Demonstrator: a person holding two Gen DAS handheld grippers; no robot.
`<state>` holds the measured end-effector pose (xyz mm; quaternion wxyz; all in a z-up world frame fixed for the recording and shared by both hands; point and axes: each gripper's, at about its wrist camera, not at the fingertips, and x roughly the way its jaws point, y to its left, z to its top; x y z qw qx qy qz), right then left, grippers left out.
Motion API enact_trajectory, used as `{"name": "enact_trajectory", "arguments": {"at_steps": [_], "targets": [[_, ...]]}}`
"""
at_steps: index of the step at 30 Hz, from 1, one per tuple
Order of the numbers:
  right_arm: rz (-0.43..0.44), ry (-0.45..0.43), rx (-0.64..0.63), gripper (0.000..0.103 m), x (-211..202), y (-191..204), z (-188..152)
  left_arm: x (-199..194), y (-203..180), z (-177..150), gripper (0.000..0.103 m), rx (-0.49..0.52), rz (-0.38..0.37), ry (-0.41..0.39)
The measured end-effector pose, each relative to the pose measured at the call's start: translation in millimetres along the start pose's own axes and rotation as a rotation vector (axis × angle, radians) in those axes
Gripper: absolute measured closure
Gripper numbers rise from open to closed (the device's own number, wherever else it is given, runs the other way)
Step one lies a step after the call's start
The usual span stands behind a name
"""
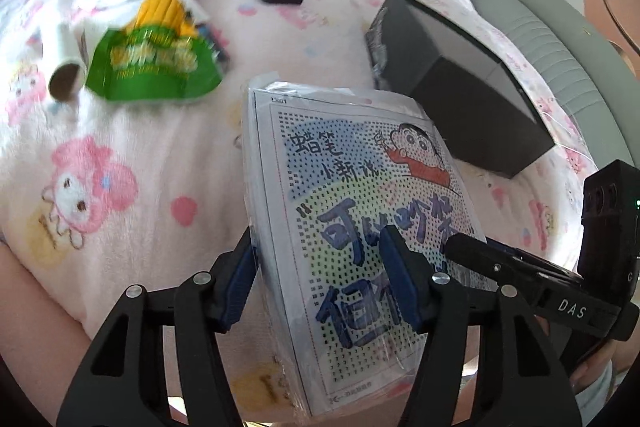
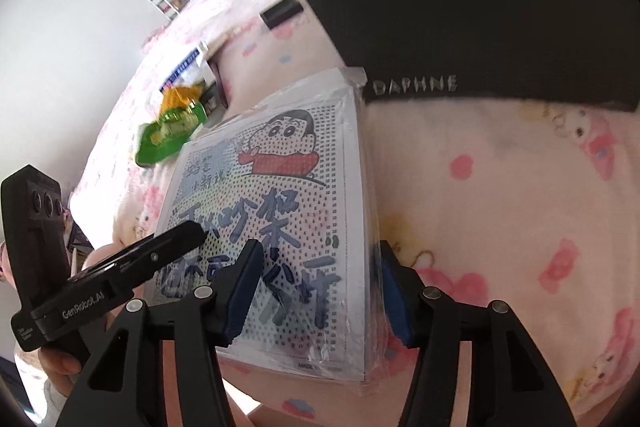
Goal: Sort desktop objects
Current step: 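Lift the bead-art kit with the right gripper and carry it toward the black box, then lower the bead-art kit into the black box beside the GLASS PRO box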
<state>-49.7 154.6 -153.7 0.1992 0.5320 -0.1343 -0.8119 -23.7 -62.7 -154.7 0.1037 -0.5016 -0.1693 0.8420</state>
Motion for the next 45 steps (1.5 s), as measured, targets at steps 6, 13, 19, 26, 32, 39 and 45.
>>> {"name": "enact_trajectory", "arguments": {"at_steps": [6,13,19,26,32,39,45], "targets": [[0.015,-0.065,0.007,0.050,-32.5,0.4,7.3,-20.3,-18.1,16.6,0.041,0.040,-0.047,-0.014],[-0.009,-0.141,0.000,0.050,-76.9,-14.0,32.6,-21.9,-65.6,55.1,0.042,0.127,-0.098,-0.049],[-0.052,-0.192,0.000,0.050,-98.4,-28.5,59.3,-17.5,-100.1,83.9,0.042,0.182,-0.118,-0.085],[-0.071,-0.227,0.021,0.050,-110.5,-42.7,85.2,-8.5,-132.4,114.0,0.042,0.252,-0.125,-0.098],[-0.097,-0.246,0.035,0.050,-118.0,-55.5,102.2,7.0,-151.5,134.4,0.042,0.285,-0.134,-0.091],[-0.120,-0.249,0.052,0.050,-120.9,-76.1,120.7,29.7,-172.6,161.2,0.042,0.313,-0.140,-0.082],[-0.132,-0.260,0.067,0.050,-118.2,-91.9,147.7,50.3,-186.3,189.7,0.042,0.323,-0.141,-0.086]]}}
